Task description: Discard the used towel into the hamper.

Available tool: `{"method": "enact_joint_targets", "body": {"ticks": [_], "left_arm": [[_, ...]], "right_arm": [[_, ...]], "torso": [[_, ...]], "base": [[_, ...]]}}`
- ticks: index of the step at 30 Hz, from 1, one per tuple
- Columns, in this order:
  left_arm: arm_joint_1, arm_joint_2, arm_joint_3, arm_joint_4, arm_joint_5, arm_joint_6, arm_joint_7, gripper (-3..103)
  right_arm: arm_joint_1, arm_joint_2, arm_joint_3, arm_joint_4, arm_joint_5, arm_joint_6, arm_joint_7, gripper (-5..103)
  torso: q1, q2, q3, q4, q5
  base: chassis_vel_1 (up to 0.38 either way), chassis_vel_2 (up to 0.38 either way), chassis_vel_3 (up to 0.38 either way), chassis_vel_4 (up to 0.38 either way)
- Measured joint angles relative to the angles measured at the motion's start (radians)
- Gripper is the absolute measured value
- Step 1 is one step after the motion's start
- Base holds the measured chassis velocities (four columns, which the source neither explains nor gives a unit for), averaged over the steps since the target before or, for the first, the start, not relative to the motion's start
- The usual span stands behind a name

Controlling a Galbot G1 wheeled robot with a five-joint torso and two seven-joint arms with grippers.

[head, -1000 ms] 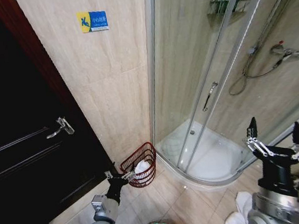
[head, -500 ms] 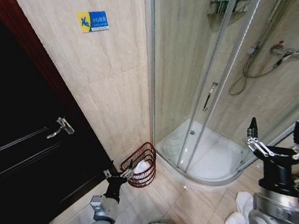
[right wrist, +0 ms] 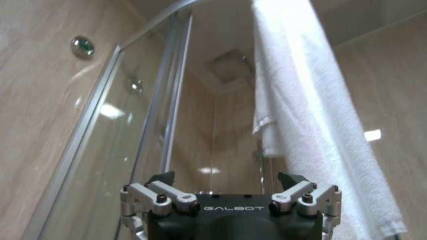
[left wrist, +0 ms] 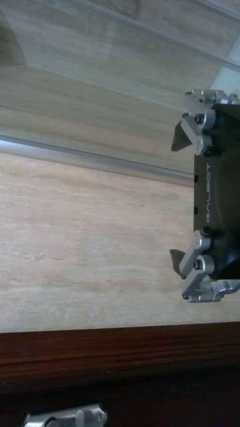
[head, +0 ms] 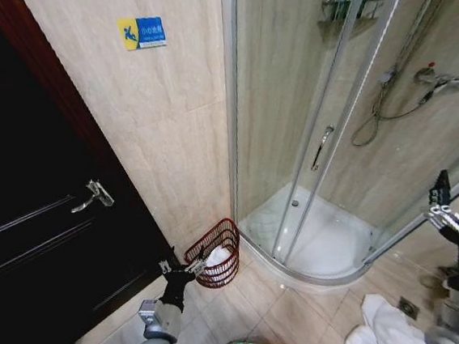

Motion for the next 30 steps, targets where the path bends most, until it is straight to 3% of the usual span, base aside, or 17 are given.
{"method": "enact_joint_targets", "body": {"ticks": [7, 14, 30], "left_arm": [[0.000, 0.000, 0.000, 0.000, 0.000, 0.001, 0.001, 99], [0.000, 0.000, 0.000, 0.000, 0.000, 0.001, 0.001, 99], [0.000, 0.000, 0.000, 0.000, 0.000, 0.001, 0.001, 99]], "right_arm": [[-0.020, 0.030, -0.007, 0.000, -0.055, 0.052, -0.009, 100], [-0.050, 0.033, 0.101, 0.000, 0.017, 0.089, -0.004, 100], [-0.032, 0.053, 0.087, -0.001, 0.007, 0.065, 0.014, 100]], "torso": [[0.000, 0.000, 0.000, 0.0001, 0.0000], [0.000, 0.000, 0.000, 0.0001, -0.0001], [0.000, 0.000, 0.000, -0.0001, -0.0002]], "base": [[0.000, 0.000, 0.000, 0.000], [0.000, 0.000, 0.000, 0.000], [-0.048, -0.049, -0.051, -0.050]]}}
